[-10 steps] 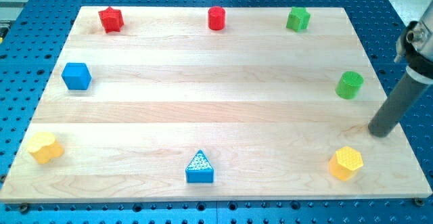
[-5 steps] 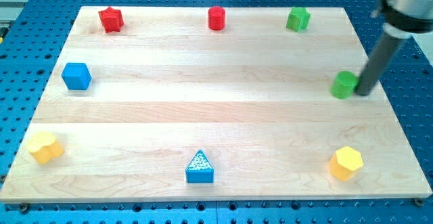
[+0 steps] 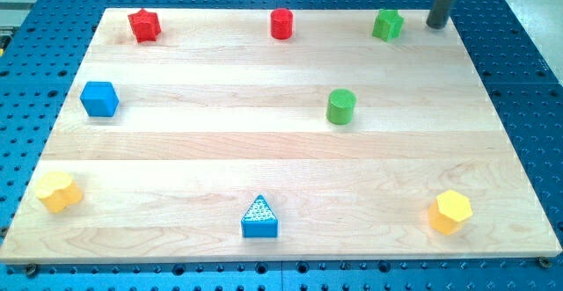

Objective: Push the green blocks towards the center of the board

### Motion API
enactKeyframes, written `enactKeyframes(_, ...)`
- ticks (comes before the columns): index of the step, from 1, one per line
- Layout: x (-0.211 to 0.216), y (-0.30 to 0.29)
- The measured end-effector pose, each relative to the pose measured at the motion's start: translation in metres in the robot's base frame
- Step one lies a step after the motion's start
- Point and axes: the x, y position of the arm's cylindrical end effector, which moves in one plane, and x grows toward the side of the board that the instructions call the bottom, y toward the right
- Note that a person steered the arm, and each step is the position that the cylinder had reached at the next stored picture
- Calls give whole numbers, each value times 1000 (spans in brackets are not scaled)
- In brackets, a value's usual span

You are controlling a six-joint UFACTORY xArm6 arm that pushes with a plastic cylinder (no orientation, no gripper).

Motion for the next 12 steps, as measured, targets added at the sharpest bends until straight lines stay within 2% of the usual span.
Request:
enactKeyframes(1, 12, -68)
enactKeyframes(2, 63, -161)
enactKeyframes(3, 68, -166)
enactKeyframes(4, 50, -193)
enactKeyframes(5, 62, -232)
enactKeyframes(6, 95, -243)
enactKeyframes(9, 157, -223)
enactKeyframes(10, 159, -204)
enactKeyframes(11, 163, -145)
enactKeyframes(12, 191, -115)
